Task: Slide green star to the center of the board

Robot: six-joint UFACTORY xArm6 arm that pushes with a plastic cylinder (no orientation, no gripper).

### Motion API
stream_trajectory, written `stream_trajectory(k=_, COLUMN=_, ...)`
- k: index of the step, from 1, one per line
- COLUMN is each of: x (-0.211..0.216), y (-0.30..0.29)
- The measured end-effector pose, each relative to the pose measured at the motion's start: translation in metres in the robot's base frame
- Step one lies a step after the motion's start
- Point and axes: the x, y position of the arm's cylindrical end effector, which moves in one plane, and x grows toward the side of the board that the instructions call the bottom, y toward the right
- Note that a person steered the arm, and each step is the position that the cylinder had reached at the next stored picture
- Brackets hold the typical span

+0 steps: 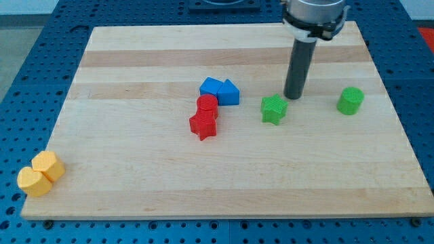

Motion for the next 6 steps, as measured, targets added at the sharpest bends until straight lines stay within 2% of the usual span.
stream_trajectory(k=2, x=0.038, y=0.004)
stream_trajectory(k=3, x=0.044, y=-0.011)
stream_trajectory(k=5, x=0.039, y=-0.081)
stream_trajectory(k=6, x=0.048, y=-0.079)
